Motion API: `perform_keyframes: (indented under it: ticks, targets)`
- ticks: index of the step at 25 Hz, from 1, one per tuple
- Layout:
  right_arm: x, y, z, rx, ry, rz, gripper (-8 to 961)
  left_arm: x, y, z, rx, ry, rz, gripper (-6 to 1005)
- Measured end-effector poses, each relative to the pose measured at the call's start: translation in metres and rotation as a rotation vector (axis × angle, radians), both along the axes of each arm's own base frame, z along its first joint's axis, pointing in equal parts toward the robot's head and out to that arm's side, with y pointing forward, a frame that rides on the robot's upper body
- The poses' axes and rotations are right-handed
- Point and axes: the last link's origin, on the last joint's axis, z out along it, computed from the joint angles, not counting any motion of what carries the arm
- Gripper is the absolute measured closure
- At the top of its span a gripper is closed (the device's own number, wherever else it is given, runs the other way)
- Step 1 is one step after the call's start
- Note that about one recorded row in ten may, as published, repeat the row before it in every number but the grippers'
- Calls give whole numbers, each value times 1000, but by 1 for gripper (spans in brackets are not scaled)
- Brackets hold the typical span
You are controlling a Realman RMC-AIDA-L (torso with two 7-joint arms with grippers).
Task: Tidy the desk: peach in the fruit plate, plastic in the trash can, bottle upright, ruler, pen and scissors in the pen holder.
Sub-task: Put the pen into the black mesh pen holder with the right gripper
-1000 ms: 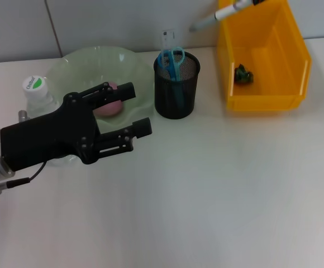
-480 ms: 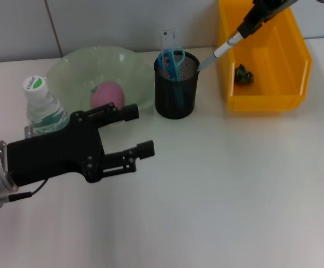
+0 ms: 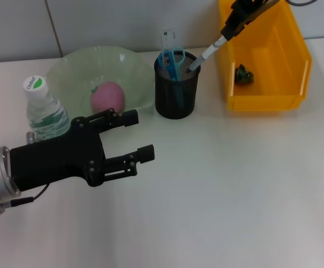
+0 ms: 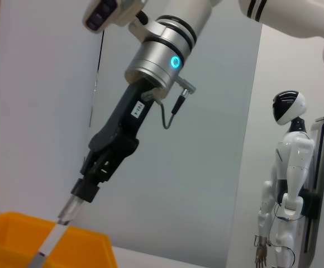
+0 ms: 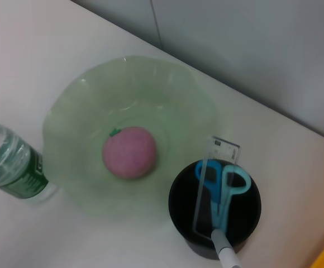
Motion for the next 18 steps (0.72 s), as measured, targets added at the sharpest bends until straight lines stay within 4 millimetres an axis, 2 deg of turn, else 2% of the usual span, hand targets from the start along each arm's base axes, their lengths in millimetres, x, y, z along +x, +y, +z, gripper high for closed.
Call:
perform_keyframes:
  ticks: [9, 18]
  targets:
    - [-11, 11, -22, -5, -40, 31, 750, -8, 1, -6, 15, 26, 38, 213]
    - [-8, 13, -35, -17, -61, 30, 742, -10, 1, -9, 17, 21, 52, 213]
